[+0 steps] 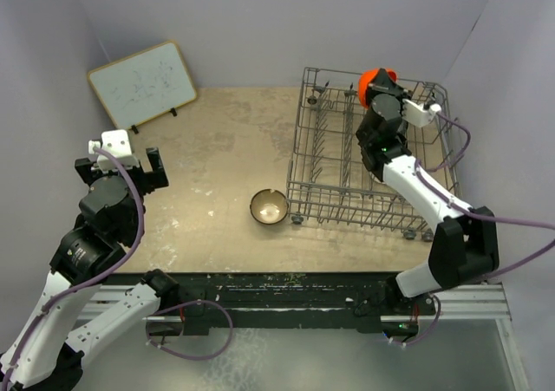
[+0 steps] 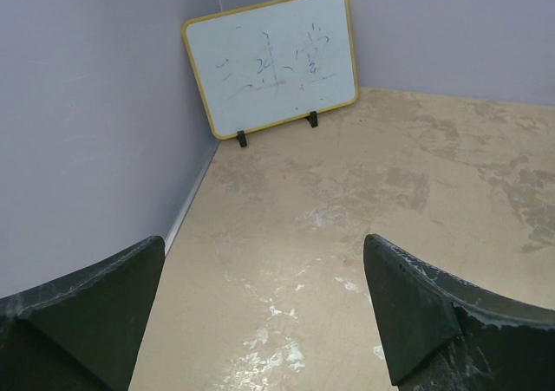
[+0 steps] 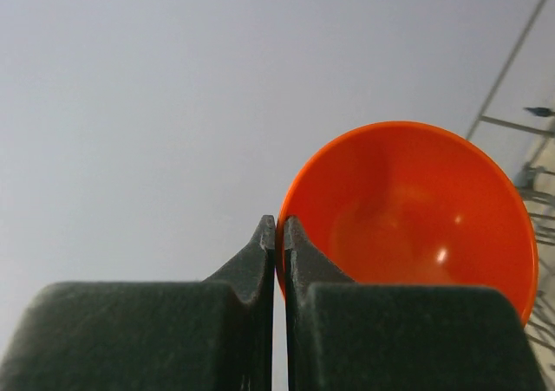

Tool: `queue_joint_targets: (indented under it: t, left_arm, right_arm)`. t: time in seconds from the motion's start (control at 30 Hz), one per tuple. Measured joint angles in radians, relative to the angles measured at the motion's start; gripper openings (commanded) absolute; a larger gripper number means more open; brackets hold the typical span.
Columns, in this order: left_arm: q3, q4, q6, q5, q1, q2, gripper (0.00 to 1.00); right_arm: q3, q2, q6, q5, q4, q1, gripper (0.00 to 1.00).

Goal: Load the bowls into the dish rack
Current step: Place the bowl at the center of the board.

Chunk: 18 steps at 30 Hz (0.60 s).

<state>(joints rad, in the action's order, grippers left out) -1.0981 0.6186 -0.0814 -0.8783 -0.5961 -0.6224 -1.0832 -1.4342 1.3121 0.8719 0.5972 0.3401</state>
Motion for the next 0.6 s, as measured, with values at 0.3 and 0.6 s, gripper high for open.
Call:
queue_joint_targets:
  t: [0.3,0.6]
  left_arm:
    - [-0.013,0.000,0.018,0.000,0.000,-0.013,0.99]
    - [-0.022,0.001,0.024,-0.001,0.000,-0.036,0.99]
  right_arm:
    - [-0.186,-0.238,-0.003,0.001,0.093,0.024,0.00]
    - [-0.360,-0.460,0.022,0.011,0.153,0.097,0.00]
